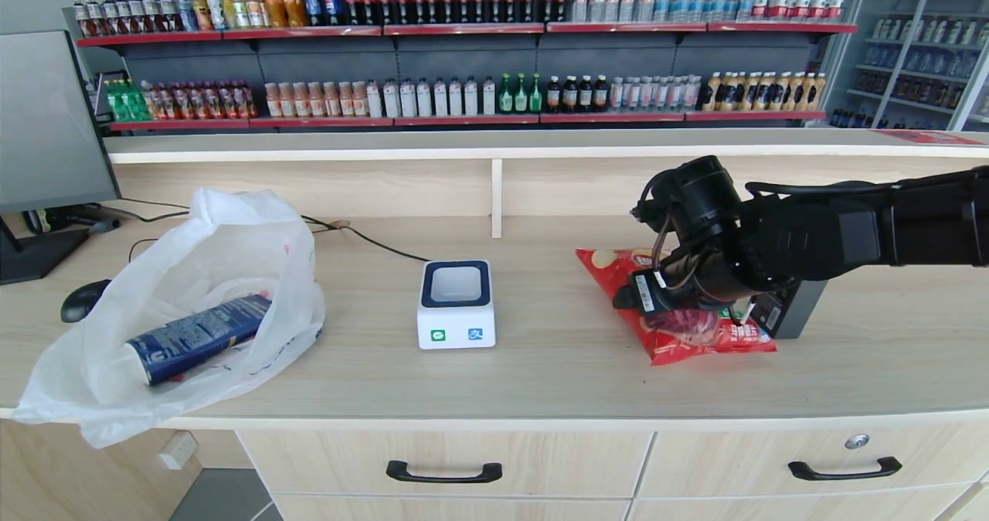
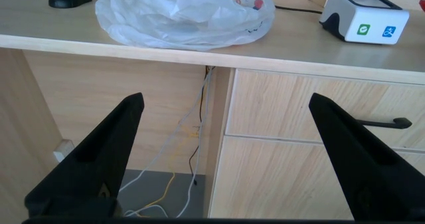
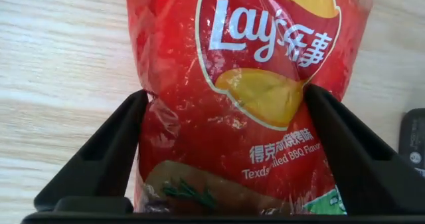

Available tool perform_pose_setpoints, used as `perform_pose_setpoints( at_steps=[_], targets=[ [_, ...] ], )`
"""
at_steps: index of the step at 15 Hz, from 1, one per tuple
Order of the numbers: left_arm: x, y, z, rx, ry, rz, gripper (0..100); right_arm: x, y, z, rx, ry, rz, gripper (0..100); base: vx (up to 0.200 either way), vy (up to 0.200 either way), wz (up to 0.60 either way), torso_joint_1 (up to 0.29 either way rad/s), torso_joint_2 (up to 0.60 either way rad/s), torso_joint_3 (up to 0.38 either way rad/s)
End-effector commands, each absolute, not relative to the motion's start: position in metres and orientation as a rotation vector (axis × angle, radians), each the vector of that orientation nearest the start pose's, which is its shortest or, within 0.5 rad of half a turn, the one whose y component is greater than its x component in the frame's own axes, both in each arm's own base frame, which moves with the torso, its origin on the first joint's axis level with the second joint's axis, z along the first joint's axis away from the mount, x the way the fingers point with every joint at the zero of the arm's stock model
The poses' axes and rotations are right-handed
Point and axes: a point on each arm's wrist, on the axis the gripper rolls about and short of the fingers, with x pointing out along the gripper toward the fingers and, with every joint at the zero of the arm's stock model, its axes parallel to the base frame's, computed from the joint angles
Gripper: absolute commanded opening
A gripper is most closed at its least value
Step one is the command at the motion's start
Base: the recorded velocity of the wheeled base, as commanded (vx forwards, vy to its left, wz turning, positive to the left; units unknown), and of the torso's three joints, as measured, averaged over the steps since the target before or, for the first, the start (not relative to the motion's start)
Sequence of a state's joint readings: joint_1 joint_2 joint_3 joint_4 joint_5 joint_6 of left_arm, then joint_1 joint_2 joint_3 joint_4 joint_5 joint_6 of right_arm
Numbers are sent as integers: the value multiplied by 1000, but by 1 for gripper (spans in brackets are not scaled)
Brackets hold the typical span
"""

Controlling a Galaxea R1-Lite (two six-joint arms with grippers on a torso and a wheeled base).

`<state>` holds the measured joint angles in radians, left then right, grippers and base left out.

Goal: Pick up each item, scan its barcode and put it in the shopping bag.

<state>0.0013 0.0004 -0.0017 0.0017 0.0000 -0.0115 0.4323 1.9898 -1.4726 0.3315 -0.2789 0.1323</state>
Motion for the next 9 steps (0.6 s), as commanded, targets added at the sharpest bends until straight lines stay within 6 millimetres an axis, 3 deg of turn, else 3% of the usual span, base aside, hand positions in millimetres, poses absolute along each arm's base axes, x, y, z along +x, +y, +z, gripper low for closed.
perform_pose_setpoints(
  at_steps=[1,9],
  targets=[
    [-23,0,76,-12,0,2,100,344,152,182,-160,791,93,0,0,0,0,0,0,0],
    [-23,0,76,-14,0,2,100,323,151,200,-177,764,93,0,0,0,0,0,0,0]
  ],
)
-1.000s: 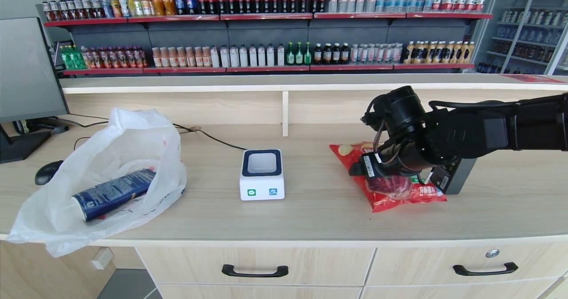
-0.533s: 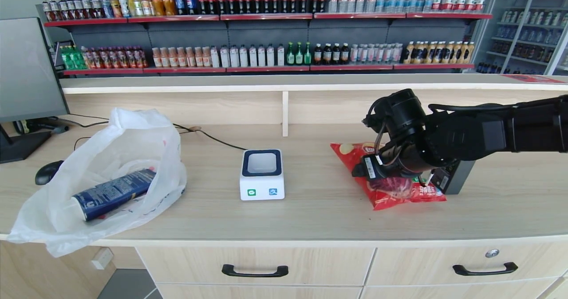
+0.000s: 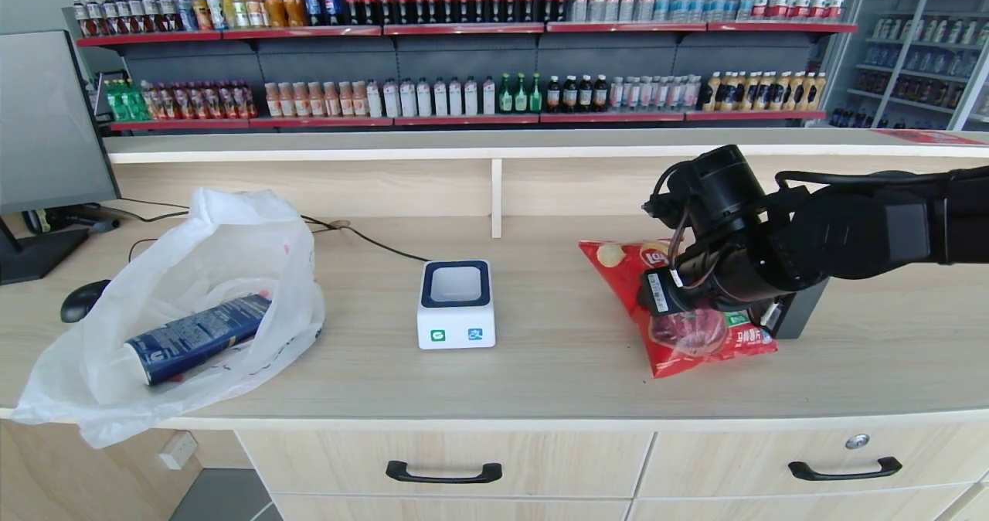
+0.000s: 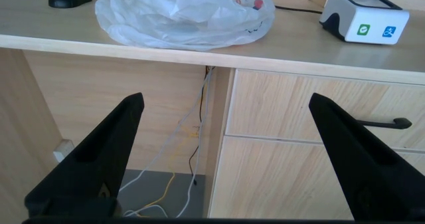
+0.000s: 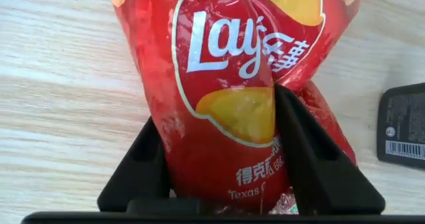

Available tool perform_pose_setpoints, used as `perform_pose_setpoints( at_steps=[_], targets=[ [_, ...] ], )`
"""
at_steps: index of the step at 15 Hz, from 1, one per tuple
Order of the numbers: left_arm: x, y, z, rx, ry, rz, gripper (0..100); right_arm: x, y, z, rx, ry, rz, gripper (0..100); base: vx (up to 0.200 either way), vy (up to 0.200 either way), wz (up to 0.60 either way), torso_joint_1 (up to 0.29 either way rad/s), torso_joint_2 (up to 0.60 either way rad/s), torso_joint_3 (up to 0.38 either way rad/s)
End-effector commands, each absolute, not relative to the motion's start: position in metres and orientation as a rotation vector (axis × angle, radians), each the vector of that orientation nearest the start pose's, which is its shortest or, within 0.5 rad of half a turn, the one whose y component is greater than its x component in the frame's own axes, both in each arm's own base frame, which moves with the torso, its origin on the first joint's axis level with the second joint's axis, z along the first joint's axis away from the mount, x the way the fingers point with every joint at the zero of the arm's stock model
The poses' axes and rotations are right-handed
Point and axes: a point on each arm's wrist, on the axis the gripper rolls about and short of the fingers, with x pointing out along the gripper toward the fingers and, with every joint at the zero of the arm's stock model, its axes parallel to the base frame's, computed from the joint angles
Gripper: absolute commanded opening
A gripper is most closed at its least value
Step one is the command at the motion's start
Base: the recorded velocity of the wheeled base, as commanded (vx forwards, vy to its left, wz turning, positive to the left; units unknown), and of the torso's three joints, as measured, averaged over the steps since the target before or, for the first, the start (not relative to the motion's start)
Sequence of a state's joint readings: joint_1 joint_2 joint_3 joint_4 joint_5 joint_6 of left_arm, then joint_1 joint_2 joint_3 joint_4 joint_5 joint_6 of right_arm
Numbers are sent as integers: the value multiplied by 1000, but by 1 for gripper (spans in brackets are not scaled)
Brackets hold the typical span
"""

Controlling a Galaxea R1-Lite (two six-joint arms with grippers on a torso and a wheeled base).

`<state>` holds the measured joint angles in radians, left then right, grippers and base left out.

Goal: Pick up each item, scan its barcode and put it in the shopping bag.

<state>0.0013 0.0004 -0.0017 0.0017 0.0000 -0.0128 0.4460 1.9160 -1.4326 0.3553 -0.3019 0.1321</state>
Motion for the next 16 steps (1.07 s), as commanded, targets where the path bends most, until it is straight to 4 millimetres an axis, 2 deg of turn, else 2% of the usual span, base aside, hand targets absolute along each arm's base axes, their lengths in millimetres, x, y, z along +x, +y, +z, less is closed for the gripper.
perform_pose_setpoints(
  at_steps=[1,7,9,16],
  targets=[
    [-23,0,76,-14,0,2,100,322,151,206,-175,748,93,0,0,0,0,0,0,0],
    [-23,0,76,-14,0,2,100,297,150,222,-159,761,110,0,0,0,0,0,0,0],
    [-23,0,76,-14,0,2,100,290,153,221,-145,767,119,0,0,0,0,0,0,0],
    [-23,0,76,-12,0,2,100,283,153,237,-103,719,127,0,0,0,0,0,0,0]
  ],
)
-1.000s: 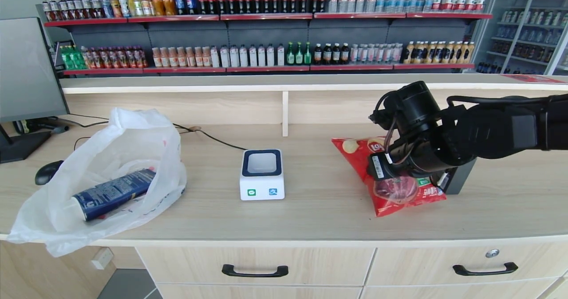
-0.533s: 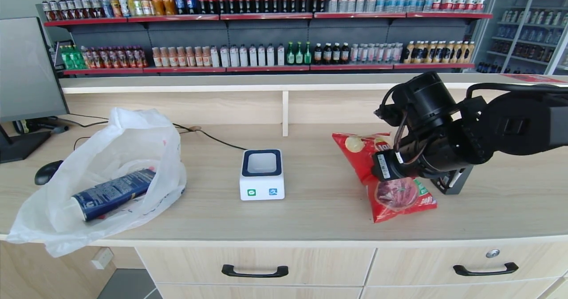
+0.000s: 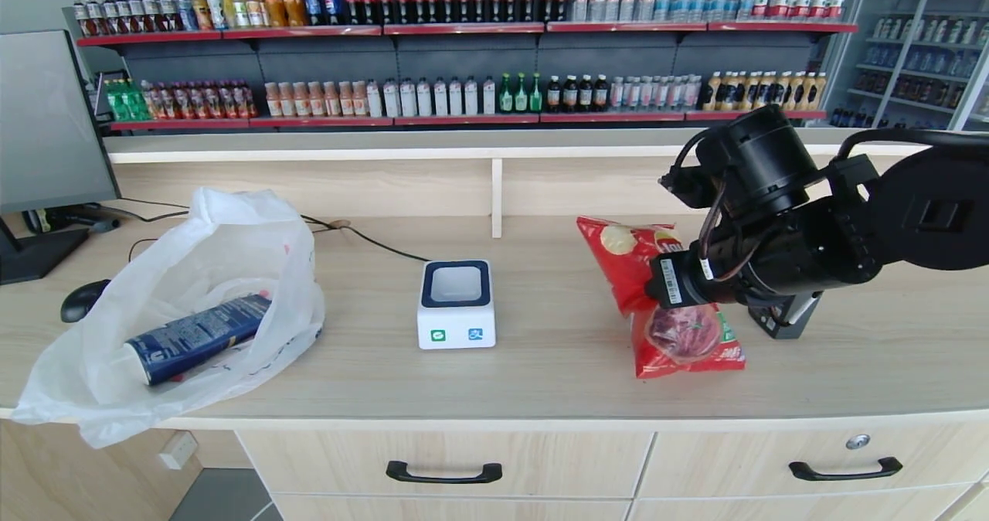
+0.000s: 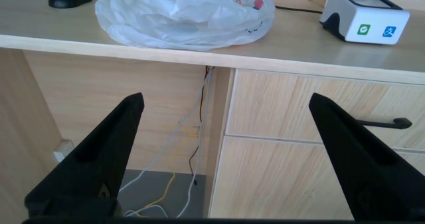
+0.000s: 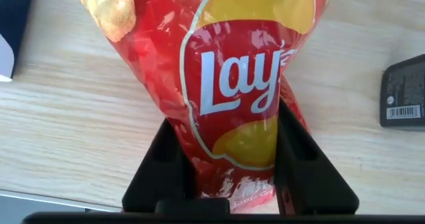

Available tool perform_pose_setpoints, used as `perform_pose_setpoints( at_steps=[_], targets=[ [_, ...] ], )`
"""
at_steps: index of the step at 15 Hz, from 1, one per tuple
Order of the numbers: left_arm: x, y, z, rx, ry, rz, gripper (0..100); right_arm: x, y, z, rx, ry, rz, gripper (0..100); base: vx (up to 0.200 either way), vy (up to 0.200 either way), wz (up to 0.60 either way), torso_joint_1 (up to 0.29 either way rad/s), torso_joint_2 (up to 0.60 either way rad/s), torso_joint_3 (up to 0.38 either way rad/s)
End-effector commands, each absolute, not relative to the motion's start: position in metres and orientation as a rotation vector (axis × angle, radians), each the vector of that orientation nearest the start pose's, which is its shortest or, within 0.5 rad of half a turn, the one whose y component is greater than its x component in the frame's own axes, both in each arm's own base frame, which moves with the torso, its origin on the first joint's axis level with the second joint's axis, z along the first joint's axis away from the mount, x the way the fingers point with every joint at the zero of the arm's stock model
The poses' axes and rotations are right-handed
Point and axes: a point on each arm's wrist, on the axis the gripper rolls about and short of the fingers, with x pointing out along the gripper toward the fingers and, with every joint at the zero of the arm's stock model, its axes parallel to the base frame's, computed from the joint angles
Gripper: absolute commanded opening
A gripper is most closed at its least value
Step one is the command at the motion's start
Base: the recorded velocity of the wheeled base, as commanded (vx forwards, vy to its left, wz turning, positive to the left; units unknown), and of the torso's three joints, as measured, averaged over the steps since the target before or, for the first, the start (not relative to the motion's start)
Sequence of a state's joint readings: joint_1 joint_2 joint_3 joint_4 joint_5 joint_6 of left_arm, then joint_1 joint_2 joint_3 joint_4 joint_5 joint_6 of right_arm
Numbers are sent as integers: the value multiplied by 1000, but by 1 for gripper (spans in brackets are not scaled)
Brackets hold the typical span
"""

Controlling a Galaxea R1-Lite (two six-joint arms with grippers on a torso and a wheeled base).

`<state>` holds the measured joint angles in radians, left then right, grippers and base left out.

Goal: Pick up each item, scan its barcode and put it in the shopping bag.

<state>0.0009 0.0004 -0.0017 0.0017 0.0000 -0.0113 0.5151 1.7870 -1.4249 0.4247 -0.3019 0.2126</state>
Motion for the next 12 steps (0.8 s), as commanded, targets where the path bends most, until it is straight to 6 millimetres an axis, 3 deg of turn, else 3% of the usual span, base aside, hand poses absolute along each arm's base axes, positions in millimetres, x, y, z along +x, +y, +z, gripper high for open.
perform_pose_setpoints(
  at_steps=[1,7,12],
  targets=[
    [-23,0,76,-11,0,2,100,280,151,241,-93,706,132,0,0,0,0,0,0,0],
    [-23,0,76,-9,0,2,100,235,134,278,107,517,273,0,0,0,0,0,0,0],
    [-23,0,76,-11,0,0,100,184,105,255,275,343,403,0,0,0,0,0,0,0]
  ],
)
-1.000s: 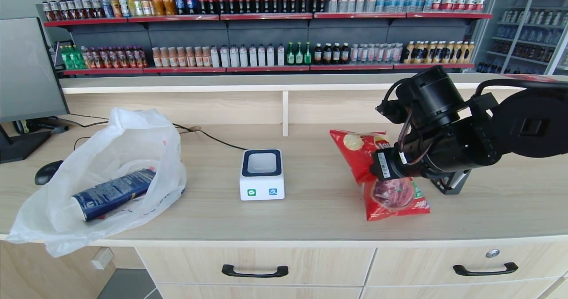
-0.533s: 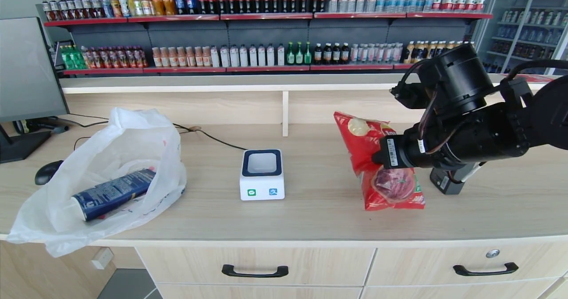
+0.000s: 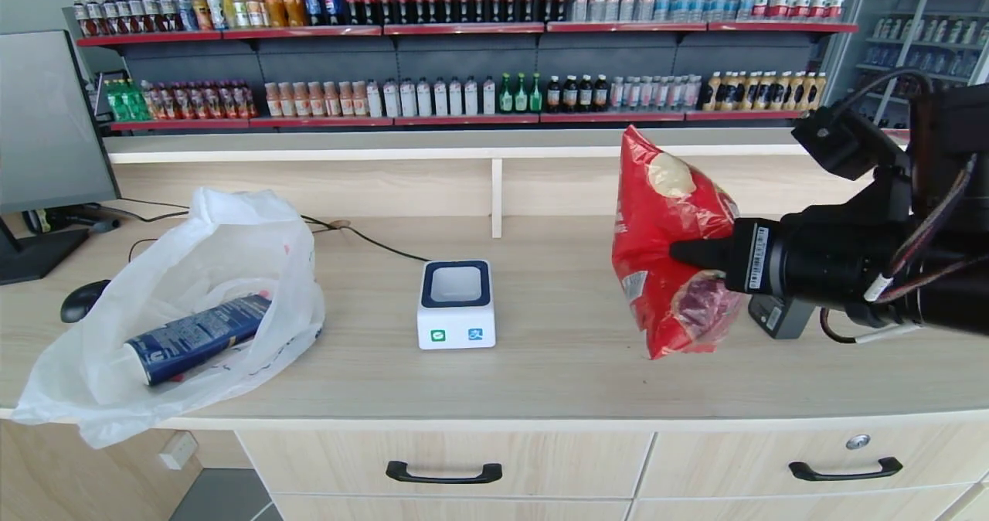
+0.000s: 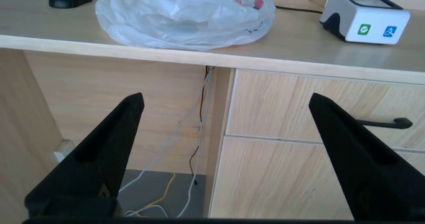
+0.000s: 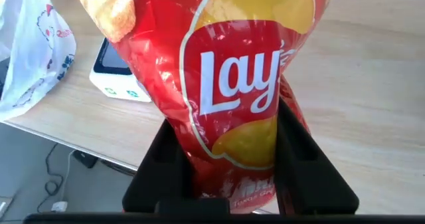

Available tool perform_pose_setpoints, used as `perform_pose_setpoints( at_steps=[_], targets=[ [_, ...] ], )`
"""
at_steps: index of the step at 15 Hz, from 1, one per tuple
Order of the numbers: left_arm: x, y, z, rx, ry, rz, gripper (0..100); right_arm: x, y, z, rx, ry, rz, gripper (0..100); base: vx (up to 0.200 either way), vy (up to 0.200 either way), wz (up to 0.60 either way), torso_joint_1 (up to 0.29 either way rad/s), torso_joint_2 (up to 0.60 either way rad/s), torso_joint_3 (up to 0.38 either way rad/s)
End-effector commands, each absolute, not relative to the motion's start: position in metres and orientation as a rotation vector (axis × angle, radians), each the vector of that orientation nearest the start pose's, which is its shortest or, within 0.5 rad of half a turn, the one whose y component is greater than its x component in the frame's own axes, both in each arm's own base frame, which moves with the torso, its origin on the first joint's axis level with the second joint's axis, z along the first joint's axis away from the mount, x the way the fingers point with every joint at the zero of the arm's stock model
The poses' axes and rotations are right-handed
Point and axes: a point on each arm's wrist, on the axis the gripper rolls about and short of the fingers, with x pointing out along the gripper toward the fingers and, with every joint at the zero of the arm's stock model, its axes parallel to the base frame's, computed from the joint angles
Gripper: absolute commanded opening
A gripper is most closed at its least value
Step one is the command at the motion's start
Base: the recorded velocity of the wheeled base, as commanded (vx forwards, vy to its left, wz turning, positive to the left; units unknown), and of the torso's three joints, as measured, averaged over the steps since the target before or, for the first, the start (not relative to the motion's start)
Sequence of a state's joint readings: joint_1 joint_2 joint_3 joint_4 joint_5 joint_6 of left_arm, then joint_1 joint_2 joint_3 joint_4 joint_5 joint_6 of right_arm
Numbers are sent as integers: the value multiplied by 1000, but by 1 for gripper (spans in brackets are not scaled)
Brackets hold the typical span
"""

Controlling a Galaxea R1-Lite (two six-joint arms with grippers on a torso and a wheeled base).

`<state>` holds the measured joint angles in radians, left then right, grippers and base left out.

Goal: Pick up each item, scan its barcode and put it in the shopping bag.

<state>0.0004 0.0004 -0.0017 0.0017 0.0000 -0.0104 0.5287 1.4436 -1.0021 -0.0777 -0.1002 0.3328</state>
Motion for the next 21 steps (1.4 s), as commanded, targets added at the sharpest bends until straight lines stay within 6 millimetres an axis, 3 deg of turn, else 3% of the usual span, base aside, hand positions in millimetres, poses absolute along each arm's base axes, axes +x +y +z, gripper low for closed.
perform_pose_setpoints(
  at_steps=[1,6,10,13,17,19,21],
  targets=[
    [-23,0,76,-11,0,2,100,176,99,248,310,329,418,0,0,0,0,0,0,0],
    [-23,0,76,-3,0,0,100,146,87,227,472,218,620,0,0,0,0,0,0,0],
    [-23,0,76,-3,0,0,100,137,97,223,645,102,782,0,0,0,0,0,0,0],
    [-23,0,76,-3,0,0,100,136,105,233,758,-26,884,0,0,0,0,0,0,0],
    [-23,0,76,-3,0,0,100,148,116,214,828,-106,938,0,0,0,0,0,0,0],
    [-23,0,76,-3,0,0,100,146,124,207,853,-45,966,0,0,0,0,0,0,0],
    [-23,0,76,-3,0,0,100,131,130,210,899,-7,1049,0,0,0,0,0,0,0]
  ],
)
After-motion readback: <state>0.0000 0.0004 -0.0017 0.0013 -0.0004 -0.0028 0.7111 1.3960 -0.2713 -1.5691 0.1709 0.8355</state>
